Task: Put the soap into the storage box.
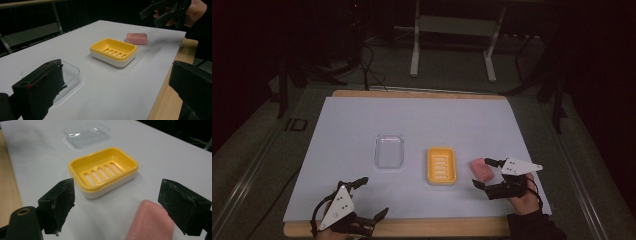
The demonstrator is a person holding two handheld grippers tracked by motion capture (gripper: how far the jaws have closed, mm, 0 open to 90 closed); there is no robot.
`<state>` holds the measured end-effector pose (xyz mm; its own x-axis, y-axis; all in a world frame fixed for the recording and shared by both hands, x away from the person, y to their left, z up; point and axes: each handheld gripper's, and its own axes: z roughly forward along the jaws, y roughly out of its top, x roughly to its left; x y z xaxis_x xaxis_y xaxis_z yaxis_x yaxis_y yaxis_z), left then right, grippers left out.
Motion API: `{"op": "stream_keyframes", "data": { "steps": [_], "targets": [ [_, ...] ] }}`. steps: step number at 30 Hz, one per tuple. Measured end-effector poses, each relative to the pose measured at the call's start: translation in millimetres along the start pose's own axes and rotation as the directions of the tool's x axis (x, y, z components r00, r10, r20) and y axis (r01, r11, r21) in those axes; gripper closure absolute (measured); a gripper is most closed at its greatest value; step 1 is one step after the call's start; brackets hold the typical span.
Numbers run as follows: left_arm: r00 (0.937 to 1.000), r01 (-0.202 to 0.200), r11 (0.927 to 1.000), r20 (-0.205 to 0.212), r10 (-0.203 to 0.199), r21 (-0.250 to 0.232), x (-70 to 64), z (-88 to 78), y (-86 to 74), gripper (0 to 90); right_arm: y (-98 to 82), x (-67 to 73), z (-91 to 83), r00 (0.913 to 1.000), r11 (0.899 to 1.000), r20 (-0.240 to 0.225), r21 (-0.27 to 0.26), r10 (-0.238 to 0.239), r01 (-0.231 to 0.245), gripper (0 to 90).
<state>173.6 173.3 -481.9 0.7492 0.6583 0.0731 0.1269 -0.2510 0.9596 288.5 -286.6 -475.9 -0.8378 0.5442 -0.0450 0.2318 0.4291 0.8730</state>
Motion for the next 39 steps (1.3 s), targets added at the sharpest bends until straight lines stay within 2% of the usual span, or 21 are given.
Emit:
{"op": "stream_keyframes", "data": {
  "steps": [2, 7, 15, 21, 23, 26, 28, 30, 32, 37, 39],
  "targets": [
    [1.0000, -0.002, 1.0000, 0.000, 0.002, -0.001, -0.3, -0.2, 0.1, 0.4, 0.8, 2.2, 2.6, 0.9994, 1.000, -0.035, 0.016, 0.002, -0.002, 14.0],
    [1.0000, 0.001, 1.0000, 0.003, -0.001, 0.004, -0.1, 0.5, -0.3, 0.4, 1.5, 4.1, 4.4, 0.9987, 0.999, -0.049, 0.033, -0.011, 0.013, 14.0],
    [1.0000, -0.006, 0.9999, 0.006, 0.006, 0.013, -0.6, 1.0, -0.5, 0.4, 5.2, 6.6, 1.8, 0.9979, 0.999, -0.042, 0.017, -0.049, 0.049, 13.8],
    [1.0000, -0.008, 0.9998, 0.003, 0.008, 0.016, -0.9, 1.6, -0.6, 0.4, 10.6, 9.3, 2.6, 0.9956, 0.993, 0.002, 0.075, -0.094, 0.094, 13.8],
    [1.0000, -0.009, 0.9998, 0.003, 0.009, 0.015, -0.5, 1.5, -0.5, 0.4, 13.0, 10.1, 1.6, 0.9948, 0.991, -0.002, 0.086, -0.102, 0.102, 14.1],
    [1.0000, -0.007, 0.9998, 0.001, 0.007, 0.016, -0.3, 1.7, -0.7, 0.4, 15.3, 10.7, 1.4, 0.9931, 0.988, -0.032, 0.103, -0.113, 0.115, 15.7],
    [1.0000, -0.007, 0.9998, 0.001, 0.007, 0.017, -0.5, 2.0, -0.8, 0.4, 15.5, 10.8, 2.3, 0.9922, 0.986, -0.083, 0.132, -0.094, 0.104, 15.9],
    [0.9999, -0.010, 0.9997, 0.002, 0.010, 0.020, -0.7, 2.3, -0.8, 0.4, 14.6, 10.8, 3.8, 0.9929, 0.984, -0.095, 0.155, -0.071, 0.086, 15.8],
    [1.0000, -0.010, 0.9997, 0.003, 0.010, 0.023, -0.7, 2.4, -0.9, 0.4, 13.7, 10.0, 6.3, 0.9939, 0.978, -0.101, 0.197, -0.046, 0.065, 15.8],
    [0.9999, -0.013, 0.9996, 0.000, 0.013, 0.025, -0.8, 2.2, -1.0, 0.4, 11.0, 8.8, 9.7, 0.9951, 0.960, -0.092, 0.275, -0.036, 0.060, 15.7],
    [0.9999, -0.013, 0.9996, 0.001, 0.013, 0.027, -0.9, 2.5, -1.0, 0.4, 10.2, 7.9, 10.4, 0.9955, 0.948, -0.088, 0.313, -0.035, 0.061, 15.2]
  ]
}}
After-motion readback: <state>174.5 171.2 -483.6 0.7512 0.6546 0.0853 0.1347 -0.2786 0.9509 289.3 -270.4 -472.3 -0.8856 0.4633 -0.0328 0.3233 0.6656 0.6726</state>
